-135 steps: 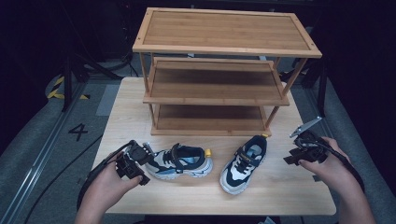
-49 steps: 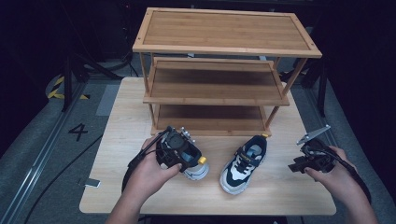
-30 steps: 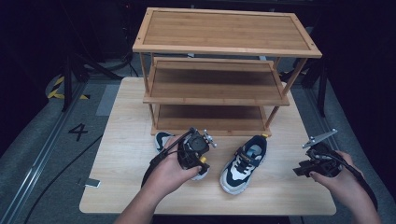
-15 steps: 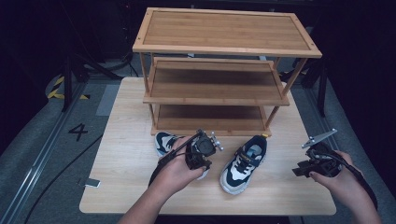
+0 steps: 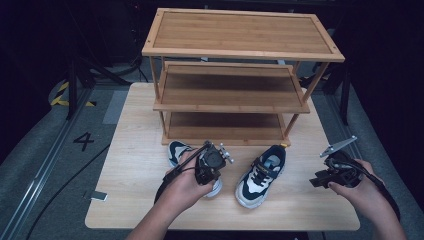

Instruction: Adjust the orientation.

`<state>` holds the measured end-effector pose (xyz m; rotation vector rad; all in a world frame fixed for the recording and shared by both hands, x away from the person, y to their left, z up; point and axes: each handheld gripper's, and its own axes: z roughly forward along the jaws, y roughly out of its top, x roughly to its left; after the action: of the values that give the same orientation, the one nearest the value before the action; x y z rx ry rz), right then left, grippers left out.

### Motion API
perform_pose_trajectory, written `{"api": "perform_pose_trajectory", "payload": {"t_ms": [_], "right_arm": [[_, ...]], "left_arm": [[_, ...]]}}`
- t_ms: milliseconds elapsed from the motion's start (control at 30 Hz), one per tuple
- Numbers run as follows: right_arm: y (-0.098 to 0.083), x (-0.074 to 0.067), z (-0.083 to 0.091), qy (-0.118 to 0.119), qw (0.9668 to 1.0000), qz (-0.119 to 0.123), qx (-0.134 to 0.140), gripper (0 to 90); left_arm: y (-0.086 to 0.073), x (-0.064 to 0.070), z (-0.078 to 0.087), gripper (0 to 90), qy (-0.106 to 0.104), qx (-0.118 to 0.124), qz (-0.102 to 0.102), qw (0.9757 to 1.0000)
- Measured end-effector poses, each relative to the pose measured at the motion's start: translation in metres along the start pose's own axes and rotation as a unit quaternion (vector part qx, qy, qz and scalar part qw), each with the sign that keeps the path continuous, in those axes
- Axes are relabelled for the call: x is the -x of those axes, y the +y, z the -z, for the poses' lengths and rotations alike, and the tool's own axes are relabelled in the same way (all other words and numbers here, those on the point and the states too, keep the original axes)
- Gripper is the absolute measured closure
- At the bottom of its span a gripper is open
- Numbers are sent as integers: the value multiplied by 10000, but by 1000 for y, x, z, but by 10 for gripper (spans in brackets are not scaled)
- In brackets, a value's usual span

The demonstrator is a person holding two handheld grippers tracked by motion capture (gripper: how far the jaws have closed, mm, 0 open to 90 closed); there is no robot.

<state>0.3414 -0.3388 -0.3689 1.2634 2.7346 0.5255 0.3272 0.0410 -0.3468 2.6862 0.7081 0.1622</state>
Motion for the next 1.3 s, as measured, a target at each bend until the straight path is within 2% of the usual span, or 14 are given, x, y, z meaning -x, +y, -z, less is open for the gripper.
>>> {"api": "perform_pose_trajectory", "payload": {"t_ms": [67,267,300,533,600,733,833,1000,1067,1100,1133,1167,1233,1300], "right_arm": [[3,1,-1,25,10000,21,7,611],[15,-1,-4,168,9996,196,66,607],[17,-2,-4,194,9995,231,64,607],[28,-2,-7,270,9990,358,67,603],[29,-2,-6,290,9990,333,79,603],[29,-1,-5,268,9990,328,116,603],[27,0,-3,258,9991,298,137,603],[24,1,-2,253,9991,296,147,603],[23,1,-1,238,9992,268,165,603],[23,1,0,224,9992,280,185,606],[22,2,1,214,9991,280,225,606],[22,2,2,208,9991,262,260,607],[22,2,3,211,9991,258,274,607],[22,2,3,208,9990,267,299,605]], "left_arm": [[-7,0,4,896,-58,-29,7,10000],[-24,-3,13,895,-212,-17,192,9996],[-30,-3,16,895,-245,-26,266,9993],[-48,-3,26,896,-229,-95,379,9990],[-56,-4,29,896,-263,-135,503,9983],[-62,-4,32,895,-242,-219,554,9979],[-66,-3,35,895,-123,-331,568,9978],[-68,-5,34,881,-185,-358,533,9978],[-68,-5,35,798,-291,-274,563,9976],[-68,-5,35,680,-253,-183,542,9980],[-68,-4,34,531,-127,-161,618,9979],[-68,-5,33,463,-69,-165,674,9976],[-68,-7,31,435,-81,-169,692,9974],[-69,-9,26,416,-200,-230,801,9963]]}}
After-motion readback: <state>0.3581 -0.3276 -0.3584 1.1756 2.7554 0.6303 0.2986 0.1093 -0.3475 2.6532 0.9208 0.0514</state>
